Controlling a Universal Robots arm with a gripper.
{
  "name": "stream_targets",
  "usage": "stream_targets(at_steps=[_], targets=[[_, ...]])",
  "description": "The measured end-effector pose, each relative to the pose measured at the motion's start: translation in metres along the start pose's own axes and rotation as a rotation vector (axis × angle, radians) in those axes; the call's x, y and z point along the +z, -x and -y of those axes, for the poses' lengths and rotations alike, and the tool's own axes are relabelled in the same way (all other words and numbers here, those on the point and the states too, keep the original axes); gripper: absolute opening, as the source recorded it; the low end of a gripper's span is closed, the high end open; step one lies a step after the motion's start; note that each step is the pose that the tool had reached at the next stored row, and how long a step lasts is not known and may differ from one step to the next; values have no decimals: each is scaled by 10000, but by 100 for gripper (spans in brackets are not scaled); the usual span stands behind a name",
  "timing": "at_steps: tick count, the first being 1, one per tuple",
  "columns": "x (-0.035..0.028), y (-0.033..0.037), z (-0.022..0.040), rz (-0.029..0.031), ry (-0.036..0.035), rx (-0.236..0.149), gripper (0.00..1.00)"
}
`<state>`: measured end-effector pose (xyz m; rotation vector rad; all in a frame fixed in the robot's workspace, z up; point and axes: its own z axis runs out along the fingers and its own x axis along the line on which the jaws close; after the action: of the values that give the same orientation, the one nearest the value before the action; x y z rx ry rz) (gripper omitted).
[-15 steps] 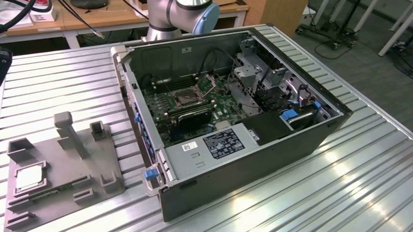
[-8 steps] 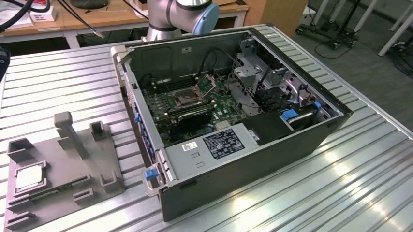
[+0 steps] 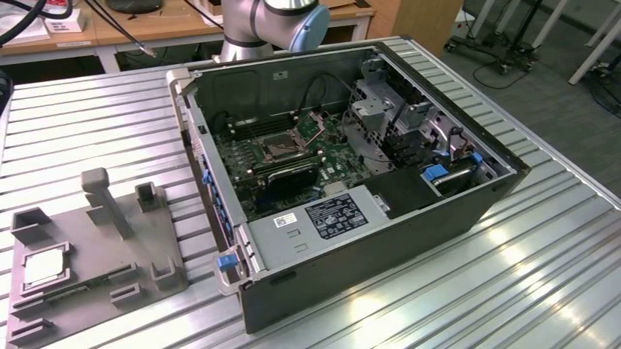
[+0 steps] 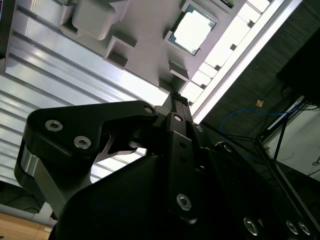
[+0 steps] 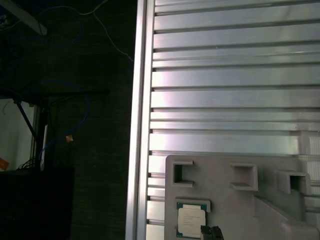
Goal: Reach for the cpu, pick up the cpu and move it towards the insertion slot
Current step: 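Pick up the cpu and move it towards the insertion slot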
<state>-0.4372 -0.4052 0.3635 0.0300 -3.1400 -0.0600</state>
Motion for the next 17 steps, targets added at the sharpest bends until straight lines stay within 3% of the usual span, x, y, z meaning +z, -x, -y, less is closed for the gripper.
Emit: stream_targets(at_steps=[17], targets=[[0,-20,0,0,0,-1,10]])
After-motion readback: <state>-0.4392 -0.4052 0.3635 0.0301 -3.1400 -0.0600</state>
